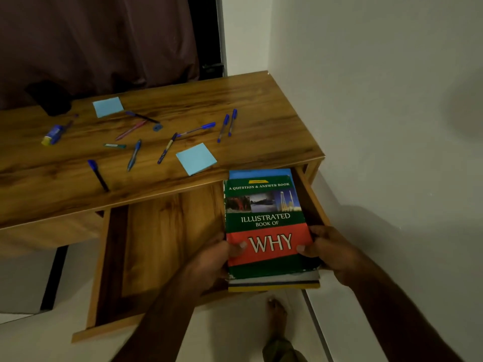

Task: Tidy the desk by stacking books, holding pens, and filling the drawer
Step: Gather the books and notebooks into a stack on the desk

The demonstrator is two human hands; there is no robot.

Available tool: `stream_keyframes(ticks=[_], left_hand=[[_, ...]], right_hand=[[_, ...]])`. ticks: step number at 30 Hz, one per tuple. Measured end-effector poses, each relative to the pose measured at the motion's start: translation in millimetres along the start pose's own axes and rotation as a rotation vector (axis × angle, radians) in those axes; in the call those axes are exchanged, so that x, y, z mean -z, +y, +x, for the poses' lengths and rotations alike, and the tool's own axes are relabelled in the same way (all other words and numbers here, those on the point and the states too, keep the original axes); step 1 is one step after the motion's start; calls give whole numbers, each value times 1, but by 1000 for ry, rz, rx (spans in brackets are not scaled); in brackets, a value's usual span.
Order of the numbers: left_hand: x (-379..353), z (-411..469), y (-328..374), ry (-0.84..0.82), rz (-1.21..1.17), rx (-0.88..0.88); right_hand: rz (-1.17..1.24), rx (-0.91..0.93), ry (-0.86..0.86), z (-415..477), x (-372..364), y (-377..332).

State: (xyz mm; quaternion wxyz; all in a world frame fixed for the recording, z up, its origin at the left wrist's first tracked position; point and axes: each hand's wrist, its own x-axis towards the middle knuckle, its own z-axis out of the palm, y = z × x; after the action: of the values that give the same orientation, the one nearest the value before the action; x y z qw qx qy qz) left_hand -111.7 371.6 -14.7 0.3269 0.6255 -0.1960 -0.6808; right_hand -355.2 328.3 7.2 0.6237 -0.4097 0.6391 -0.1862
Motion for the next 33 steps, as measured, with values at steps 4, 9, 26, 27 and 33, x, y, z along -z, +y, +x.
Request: stream_keyframes(ticks=[4, 9, 26, 27, 33], left_hand=[[0, 3, 4, -11, 29, 14], [1, -6, 3, -52, 7, 26], [-6, 42, 7, 24, -118, 105], [-10, 48, 4, 32, -111, 116], [-31, 75, -7, 80, -57, 172]], right_hand=[[-57, -42, -12, 5, 2, -8], [-117, -121, -81, 0, 13, -14], [-185, -142, -37, 44, 8, -45], [-193, -134, -33, 48, 8, -44], [-252, -125, -2, 71, 10, -26]])
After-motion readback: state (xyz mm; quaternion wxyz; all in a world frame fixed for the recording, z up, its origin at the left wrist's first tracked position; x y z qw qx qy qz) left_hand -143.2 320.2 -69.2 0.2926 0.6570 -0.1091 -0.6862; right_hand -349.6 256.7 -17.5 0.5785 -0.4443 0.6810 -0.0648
